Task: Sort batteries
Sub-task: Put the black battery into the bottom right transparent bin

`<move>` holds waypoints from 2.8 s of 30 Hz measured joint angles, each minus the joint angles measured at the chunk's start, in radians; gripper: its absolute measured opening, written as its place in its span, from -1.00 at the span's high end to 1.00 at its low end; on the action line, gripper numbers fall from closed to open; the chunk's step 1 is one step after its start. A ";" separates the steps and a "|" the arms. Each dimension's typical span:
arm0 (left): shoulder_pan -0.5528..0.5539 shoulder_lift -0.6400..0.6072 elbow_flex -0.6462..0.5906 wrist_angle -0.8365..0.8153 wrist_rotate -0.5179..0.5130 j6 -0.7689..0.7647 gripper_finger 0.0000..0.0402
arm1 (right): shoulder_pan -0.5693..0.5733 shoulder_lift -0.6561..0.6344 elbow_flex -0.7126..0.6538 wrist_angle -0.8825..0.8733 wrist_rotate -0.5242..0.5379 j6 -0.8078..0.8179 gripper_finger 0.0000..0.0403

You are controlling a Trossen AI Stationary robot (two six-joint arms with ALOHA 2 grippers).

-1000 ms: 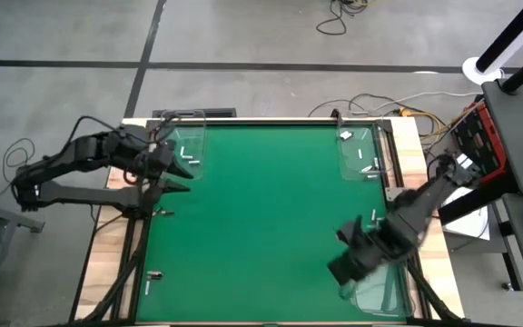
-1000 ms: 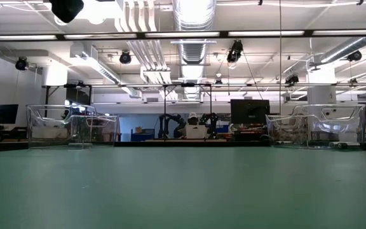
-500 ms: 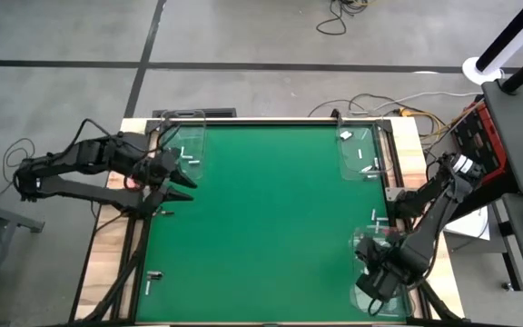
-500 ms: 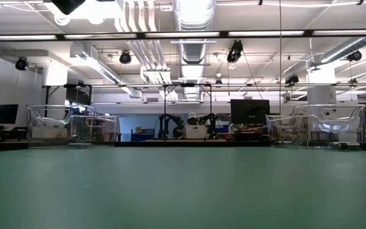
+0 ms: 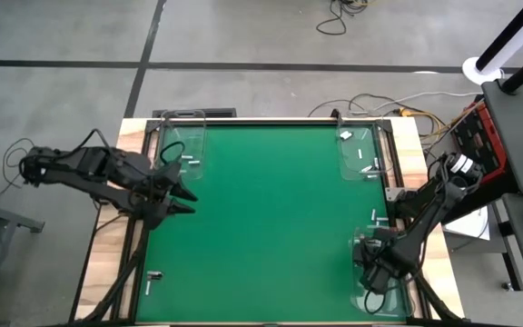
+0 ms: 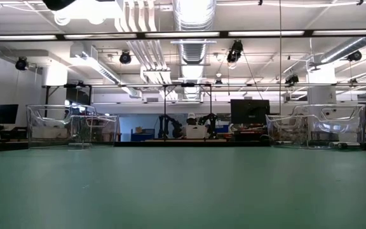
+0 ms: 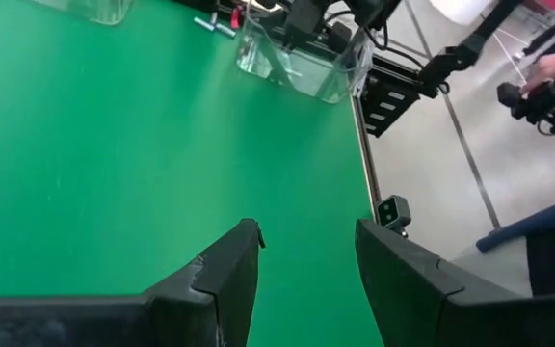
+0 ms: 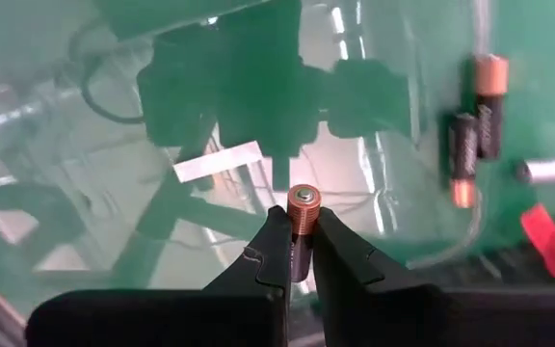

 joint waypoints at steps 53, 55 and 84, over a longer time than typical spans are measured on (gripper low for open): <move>-0.059 0.107 0.000 -0.309 -0.120 -0.064 0.22 | -0.049 0.000 0.577 -0.434 0.318 -0.013 -0.10; -0.059 0.120 0.000 -0.333 -0.120 -0.066 0.22 | -0.077 0.000 0.640 -0.426 0.470 0.003 -0.09; -0.129 0.193 -0.431 -0.362 -0.060 -0.175 0.22 | -0.289 0.160 0.733 0.350 0.795 -0.594 -0.18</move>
